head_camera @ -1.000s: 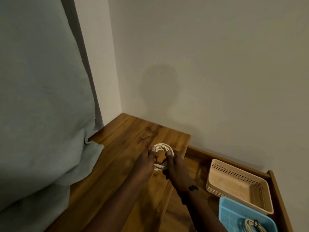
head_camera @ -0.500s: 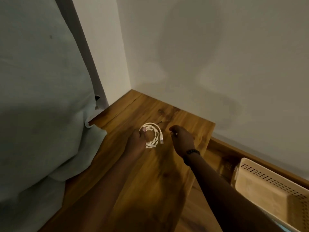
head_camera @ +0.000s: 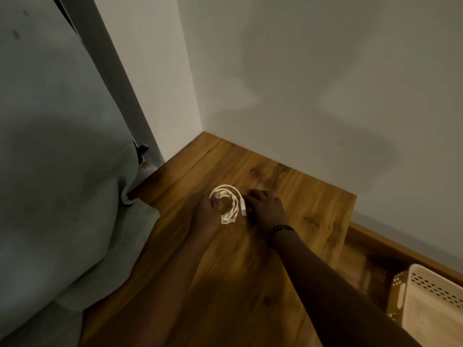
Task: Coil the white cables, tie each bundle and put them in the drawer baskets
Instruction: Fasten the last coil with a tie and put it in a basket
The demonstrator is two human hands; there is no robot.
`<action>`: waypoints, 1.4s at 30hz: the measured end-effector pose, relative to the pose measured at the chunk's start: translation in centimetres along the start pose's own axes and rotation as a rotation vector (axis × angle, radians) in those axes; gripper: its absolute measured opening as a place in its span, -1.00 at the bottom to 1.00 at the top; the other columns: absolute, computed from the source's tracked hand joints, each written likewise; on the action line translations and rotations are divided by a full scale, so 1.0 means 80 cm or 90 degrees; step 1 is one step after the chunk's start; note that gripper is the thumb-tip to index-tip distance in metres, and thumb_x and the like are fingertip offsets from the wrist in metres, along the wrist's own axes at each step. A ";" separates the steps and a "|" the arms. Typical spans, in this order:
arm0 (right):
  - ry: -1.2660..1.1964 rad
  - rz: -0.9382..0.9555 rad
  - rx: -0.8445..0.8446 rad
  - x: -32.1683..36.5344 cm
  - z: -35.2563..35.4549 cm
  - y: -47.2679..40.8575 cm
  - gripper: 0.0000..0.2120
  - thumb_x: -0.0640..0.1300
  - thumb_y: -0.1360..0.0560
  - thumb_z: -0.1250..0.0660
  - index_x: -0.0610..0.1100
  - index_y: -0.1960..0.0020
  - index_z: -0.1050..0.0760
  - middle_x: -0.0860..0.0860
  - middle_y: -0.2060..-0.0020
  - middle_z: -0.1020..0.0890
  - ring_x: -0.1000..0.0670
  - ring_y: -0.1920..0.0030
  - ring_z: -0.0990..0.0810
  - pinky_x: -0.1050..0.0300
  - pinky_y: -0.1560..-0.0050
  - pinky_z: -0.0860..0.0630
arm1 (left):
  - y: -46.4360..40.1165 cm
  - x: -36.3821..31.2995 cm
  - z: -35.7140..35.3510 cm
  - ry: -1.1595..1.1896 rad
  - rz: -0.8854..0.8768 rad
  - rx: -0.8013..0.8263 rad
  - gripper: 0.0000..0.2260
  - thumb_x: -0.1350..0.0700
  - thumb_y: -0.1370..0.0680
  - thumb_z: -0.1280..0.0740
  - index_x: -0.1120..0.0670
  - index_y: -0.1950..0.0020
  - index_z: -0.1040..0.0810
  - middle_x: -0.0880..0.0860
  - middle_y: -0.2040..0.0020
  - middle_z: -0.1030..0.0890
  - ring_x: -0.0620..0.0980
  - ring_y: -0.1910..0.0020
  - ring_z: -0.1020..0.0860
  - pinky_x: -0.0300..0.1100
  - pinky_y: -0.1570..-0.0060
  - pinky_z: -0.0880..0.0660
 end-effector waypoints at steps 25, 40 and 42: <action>-0.963 -0.593 -0.332 0.092 0.161 0.286 -0.85 -0.28 -0.43 -0.36 -0.40 0.20 -0.54 -0.14 0.43 -0.46 -0.04 0.46 -0.34 0.15 0.47 -0.33 | 0.206 -0.125 0.013 -0.061 -0.337 0.049 -0.73 0.04 -0.63 -0.19 0.05 -0.31 -0.30 0.12 -0.23 -0.55 -0.02 -0.11 -0.55 -0.43 0.36 -0.46; -1.206 -0.539 -0.384 0.094 0.252 0.388 -0.94 -0.21 -0.50 -0.40 -0.17 0.05 -0.63 -0.07 0.04 -0.62 -0.10 0.04 -0.52 0.03 0.16 -0.47 | 0.354 -0.200 0.003 0.042 -0.379 0.196 -0.68 -0.01 -0.66 -0.12 -0.01 -0.41 -0.33 -0.03 -0.28 -0.50 -0.15 -0.10 -0.50 -0.52 0.23 -0.45; -1.162 -0.511 -0.413 0.084 0.264 0.396 -0.93 -0.18 -0.51 -0.40 -0.17 0.04 -0.63 -0.08 0.07 -0.65 -0.06 0.14 -0.52 0.09 0.28 -0.44 | 0.365 -0.214 0.000 0.047 -0.409 0.179 -0.71 0.02 -0.66 -0.13 -0.02 -0.38 -0.34 -0.07 -0.20 -0.50 -0.22 -0.02 -0.50 -0.55 0.25 -0.45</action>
Point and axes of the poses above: each hand's wrist, its own y-axis away from the middle knuckle, its own z-axis out of the back of the hand, x = y × z, the point moved 6 cm from there along -y, towards the middle knuckle
